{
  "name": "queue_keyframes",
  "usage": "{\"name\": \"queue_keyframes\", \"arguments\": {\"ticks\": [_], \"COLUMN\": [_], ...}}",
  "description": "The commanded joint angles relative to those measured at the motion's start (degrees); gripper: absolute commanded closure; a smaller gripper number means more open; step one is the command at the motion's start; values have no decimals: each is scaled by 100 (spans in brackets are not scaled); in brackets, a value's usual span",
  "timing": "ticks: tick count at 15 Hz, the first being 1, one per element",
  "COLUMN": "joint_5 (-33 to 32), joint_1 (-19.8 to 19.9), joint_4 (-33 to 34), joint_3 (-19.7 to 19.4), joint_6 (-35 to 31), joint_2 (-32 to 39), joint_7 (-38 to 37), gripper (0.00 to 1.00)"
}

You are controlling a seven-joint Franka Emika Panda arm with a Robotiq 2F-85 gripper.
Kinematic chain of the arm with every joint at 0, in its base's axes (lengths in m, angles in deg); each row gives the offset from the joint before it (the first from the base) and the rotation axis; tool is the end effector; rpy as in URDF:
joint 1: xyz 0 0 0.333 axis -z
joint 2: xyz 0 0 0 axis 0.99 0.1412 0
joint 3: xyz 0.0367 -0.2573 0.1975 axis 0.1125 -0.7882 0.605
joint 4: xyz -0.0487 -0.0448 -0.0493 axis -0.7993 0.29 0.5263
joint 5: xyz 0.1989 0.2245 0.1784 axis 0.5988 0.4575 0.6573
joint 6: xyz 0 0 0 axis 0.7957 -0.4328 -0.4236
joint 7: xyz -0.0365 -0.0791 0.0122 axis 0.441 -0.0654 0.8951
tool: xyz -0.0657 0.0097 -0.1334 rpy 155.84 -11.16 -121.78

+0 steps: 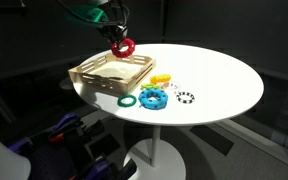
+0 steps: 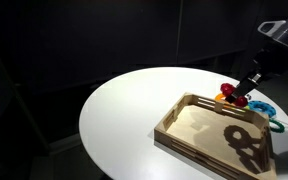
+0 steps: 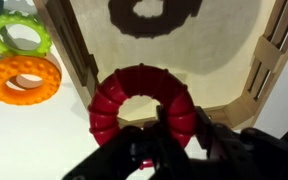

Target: Pick up the red ring and put it in the wooden tray

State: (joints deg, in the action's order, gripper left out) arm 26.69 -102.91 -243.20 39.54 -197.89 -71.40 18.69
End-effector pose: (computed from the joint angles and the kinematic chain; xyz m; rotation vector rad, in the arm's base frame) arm 0.3724 0.1176 0.3543 -2.8889 -0.3882 -0.5601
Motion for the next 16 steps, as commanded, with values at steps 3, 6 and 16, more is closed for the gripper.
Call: {"name": "queue_keyframes", "arguments": {"ticks": [3, 6, 16], "joint_5": [-273, -580, -628], "joint_1": [354, 641, 764], "joint_4": [59, 115, 143], "joint_3": [183, 357, 380], "joint_6": [831, 1199, 1559], "joint_2": [-190, -288, -546], "joint_7": [-139, -295, -169], "gripper": [89, 89, 70]}}
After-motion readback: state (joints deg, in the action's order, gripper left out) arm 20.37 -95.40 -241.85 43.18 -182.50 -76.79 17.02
